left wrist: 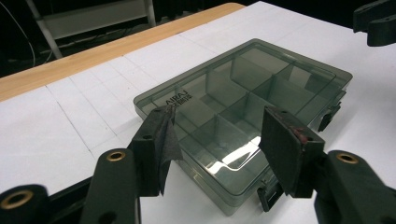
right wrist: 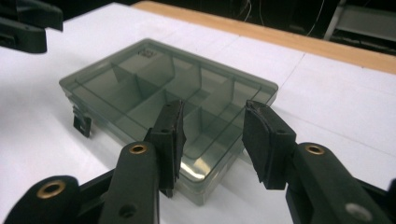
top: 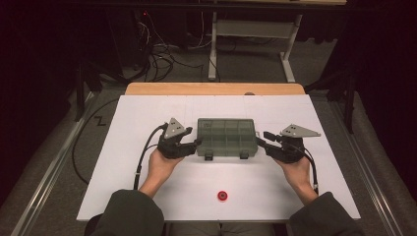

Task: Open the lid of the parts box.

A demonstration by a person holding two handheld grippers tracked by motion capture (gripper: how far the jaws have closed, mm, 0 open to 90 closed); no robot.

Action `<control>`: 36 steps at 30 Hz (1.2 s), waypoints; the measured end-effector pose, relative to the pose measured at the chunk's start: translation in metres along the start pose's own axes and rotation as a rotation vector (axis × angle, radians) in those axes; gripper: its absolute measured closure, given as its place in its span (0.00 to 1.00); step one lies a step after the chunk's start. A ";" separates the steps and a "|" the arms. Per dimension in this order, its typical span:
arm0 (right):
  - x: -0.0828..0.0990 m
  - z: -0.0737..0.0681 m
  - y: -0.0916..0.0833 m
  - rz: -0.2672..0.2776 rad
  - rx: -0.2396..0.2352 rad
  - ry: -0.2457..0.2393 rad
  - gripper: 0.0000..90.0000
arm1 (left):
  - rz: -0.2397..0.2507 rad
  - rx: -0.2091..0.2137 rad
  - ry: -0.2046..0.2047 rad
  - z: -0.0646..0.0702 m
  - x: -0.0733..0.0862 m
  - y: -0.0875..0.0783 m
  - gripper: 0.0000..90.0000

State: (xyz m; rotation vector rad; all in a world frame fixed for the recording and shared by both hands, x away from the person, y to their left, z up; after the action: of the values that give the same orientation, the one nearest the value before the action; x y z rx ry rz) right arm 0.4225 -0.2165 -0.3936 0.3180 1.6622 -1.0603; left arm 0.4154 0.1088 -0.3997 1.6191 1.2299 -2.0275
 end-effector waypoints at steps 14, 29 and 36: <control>-0.001 0.005 -0.002 -0.083 -0.031 0.033 0.68 | -0.076 0.017 0.009 -0.001 0.003 -0.001 0.48; 0.001 0.012 -0.004 -0.199 -0.024 -0.025 0.81 | -0.187 0.012 0.008 -0.003 -0.002 -0.002 0.58; 0.002 0.016 -0.001 -0.276 -0.036 -0.021 0.88 | -0.249 0.000 0.001 -0.005 -0.008 -0.004 0.64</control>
State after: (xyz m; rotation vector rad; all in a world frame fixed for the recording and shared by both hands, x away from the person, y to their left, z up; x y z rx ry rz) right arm 0.4312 -0.2297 -0.3951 0.0533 1.7378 -1.2298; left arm 0.4183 0.1130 -0.3910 1.5323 1.4978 -2.1687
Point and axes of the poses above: each handheld gripper's, and its own axes: y roughly forward along the jaws, x roughly out of its underside, z roughly to its right, the point moved 3 cm from there along y, roughly forward along the jaws, and after that the axes turned 1 degree about x, right-handed, at the moved point
